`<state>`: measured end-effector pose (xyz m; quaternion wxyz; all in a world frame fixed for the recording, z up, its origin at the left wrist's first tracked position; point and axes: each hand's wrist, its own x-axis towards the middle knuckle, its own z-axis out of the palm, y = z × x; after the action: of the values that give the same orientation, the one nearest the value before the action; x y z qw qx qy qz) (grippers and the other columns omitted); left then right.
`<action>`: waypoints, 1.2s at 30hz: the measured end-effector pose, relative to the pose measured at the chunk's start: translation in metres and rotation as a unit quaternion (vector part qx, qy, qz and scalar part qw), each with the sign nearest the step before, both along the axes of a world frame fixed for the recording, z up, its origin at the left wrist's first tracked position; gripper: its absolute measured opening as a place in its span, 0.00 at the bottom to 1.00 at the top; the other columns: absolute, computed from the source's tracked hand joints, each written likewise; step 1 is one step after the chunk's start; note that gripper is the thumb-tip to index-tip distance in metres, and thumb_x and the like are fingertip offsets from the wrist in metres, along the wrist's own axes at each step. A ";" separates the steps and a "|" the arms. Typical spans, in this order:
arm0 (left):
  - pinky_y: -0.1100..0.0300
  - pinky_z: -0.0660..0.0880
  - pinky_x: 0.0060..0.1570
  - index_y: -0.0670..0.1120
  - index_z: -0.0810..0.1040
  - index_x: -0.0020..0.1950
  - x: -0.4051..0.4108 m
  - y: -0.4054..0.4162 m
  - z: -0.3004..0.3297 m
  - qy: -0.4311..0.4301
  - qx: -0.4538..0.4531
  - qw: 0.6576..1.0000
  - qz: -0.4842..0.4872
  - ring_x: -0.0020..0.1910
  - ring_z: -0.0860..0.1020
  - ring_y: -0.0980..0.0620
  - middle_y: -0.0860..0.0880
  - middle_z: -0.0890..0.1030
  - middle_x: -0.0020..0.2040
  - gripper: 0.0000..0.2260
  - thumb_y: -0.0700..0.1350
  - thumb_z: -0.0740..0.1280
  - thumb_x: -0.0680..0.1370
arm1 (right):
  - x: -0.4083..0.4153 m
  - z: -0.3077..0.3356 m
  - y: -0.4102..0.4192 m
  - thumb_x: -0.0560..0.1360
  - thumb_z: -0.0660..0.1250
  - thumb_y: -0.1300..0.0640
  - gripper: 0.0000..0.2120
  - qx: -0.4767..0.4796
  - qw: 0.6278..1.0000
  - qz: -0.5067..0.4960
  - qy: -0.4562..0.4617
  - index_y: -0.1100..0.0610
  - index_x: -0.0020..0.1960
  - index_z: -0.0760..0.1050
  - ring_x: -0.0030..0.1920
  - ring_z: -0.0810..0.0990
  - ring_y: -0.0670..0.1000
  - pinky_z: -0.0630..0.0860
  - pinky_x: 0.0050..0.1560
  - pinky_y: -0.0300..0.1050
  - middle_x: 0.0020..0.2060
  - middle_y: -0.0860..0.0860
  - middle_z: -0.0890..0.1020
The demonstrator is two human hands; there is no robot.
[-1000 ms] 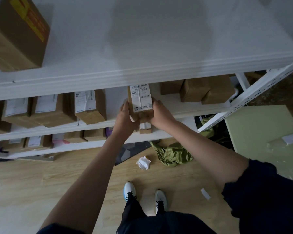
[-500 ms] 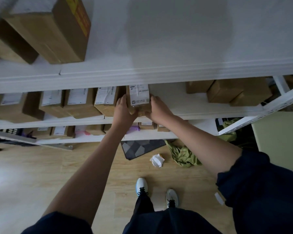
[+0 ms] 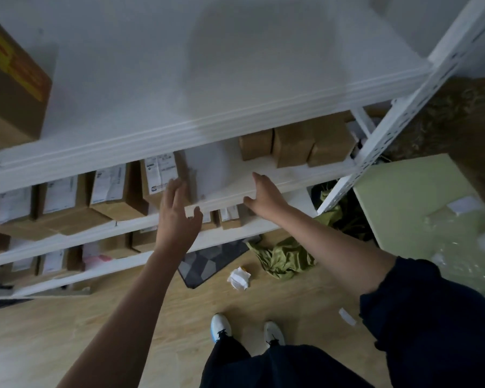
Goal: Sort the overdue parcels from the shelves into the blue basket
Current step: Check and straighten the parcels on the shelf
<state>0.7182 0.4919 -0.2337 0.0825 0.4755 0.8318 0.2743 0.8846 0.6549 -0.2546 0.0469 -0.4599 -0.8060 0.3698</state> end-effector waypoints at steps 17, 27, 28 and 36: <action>0.59 0.65 0.67 0.43 0.65 0.78 -0.003 0.122 -0.032 -0.158 -0.075 0.983 -0.056 0.71 0.71 0.43 0.43 0.68 0.75 0.30 0.44 0.71 0.78 | -0.004 -0.009 0.071 0.77 0.72 0.53 0.48 -0.054 0.993 -0.107 0.011 0.61 0.83 0.42 0.76 0.65 0.61 0.68 0.71 0.49 0.79 0.60 0.60; 0.53 0.77 0.50 0.41 0.77 0.64 -0.003 0.184 -0.043 -0.225 -0.133 0.965 -0.028 0.53 0.79 0.41 0.41 0.80 0.53 0.20 0.45 0.74 0.74 | -0.026 -0.021 0.123 0.73 0.75 0.56 0.30 -0.055 0.985 -0.164 -0.011 0.60 0.71 0.70 0.63 0.77 0.57 0.67 0.49 0.38 0.64 0.57 0.78; 0.51 0.78 0.52 0.40 0.77 0.64 -0.001 0.187 -0.044 -0.224 -0.132 0.965 -0.029 0.53 0.79 0.41 0.39 0.80 0.54 0.20 0.44 0.74 0.74 | -0.028 -0.021 0.125 0.73 0.75 0.55 0.28 -0.055 0.986 -0.159 -0.011 0.59 0.70 0.72 0.62 0.78 0.55 0.67 0.48 0.38 0.62 0.56 0.79; 0.64 0.67 0.49 0.39 0.70 0.72 0.029 0.182 -0.034 -0.202 -0.076 0.976 -0.038 0.62 0.76 0.41 0.40 0.76 0.67 0.31 0.38 0.77 0.71 | -0.017 -0.003 0.114 0.73 0.75 0.56 0.30 -0.062 0.992 -0.109 -0.002 0.60 0.71 0.68 0.61 0.78 0.57 0.69 0.48 0.42 0.63 0.56 0.78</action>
<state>0.7469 0.6737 -0.2676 0.2951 0.4342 0.7973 0.2977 0.8675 0.7690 -0.2576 0.0563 -0.5482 -0.7263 0.4108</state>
